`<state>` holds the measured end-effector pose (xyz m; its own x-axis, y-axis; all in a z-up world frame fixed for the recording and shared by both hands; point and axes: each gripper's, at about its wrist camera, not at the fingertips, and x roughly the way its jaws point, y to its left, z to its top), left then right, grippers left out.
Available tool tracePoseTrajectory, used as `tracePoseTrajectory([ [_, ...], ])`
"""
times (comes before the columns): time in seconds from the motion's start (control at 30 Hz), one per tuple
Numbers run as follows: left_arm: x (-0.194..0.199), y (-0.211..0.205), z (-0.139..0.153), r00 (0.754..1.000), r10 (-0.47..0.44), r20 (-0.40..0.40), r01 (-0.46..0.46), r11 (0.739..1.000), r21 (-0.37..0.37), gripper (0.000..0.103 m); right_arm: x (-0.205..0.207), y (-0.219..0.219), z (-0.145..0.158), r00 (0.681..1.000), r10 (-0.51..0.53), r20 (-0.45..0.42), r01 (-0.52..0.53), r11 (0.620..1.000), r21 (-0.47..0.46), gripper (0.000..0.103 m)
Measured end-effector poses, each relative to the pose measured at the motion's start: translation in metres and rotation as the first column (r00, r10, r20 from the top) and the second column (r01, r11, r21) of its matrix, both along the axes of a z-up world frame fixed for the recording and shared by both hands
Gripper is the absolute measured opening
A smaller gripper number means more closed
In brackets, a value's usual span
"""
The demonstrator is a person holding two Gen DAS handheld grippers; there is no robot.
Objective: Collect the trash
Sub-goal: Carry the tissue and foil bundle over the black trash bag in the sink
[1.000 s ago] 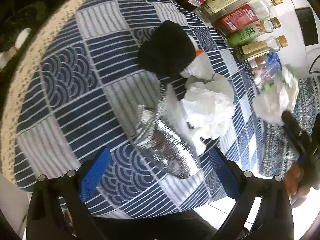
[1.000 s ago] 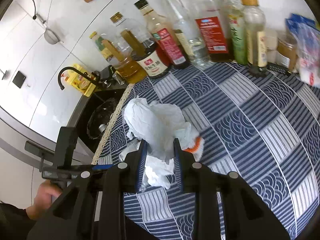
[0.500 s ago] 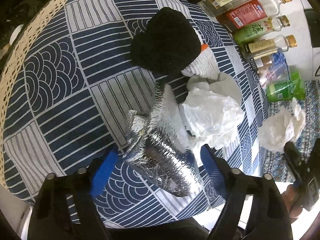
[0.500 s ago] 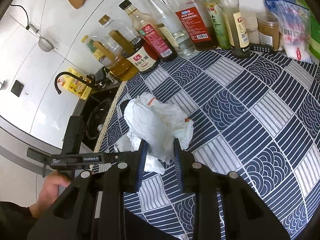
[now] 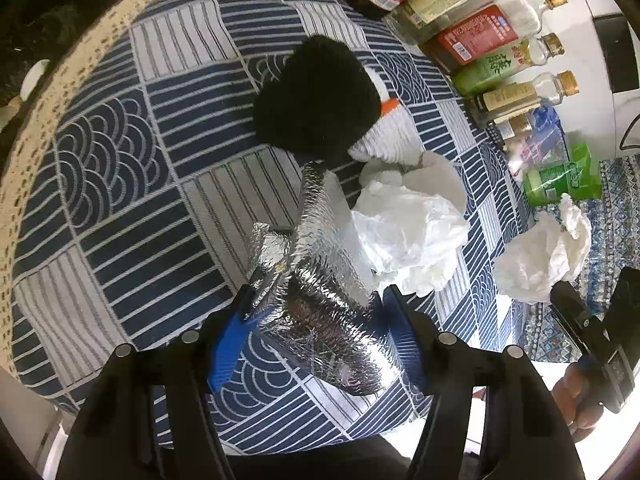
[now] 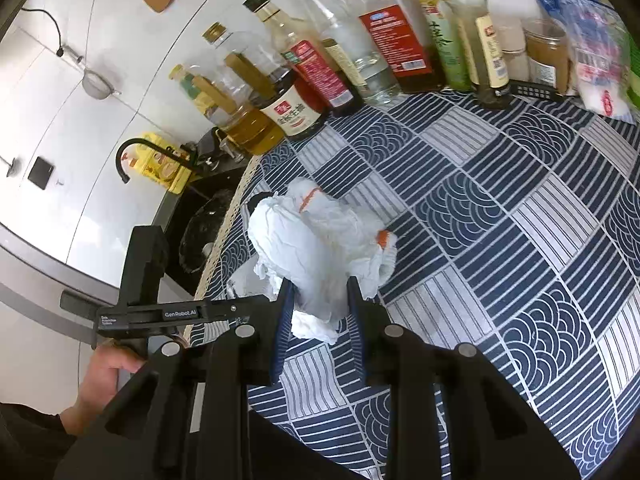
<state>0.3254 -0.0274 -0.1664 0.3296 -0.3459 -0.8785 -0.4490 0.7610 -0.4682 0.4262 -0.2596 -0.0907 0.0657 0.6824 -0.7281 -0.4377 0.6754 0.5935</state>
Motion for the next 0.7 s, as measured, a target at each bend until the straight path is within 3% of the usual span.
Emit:
tracePoseTrajectory([
  [0.43, -0.03, 0.046, 0.023, 0.996, 0.069, 0.049, -0.071, 0.997, 0.032, 0.063, 0.002, 0.051, 0.001, 0.996, 0.084, 0.006, -0.084, 0.996, -0.029, 0.028],
  [0.7, -0.052, 0.093, 0.04, 0.992, 0.085, 0.089, -0.09, 0.994, 0.057, 0.063, -0.012, 0.123, 0.002, 0.988, 0.151, 0.008, -0.15, 0.986, -0.071, 0.028],
])
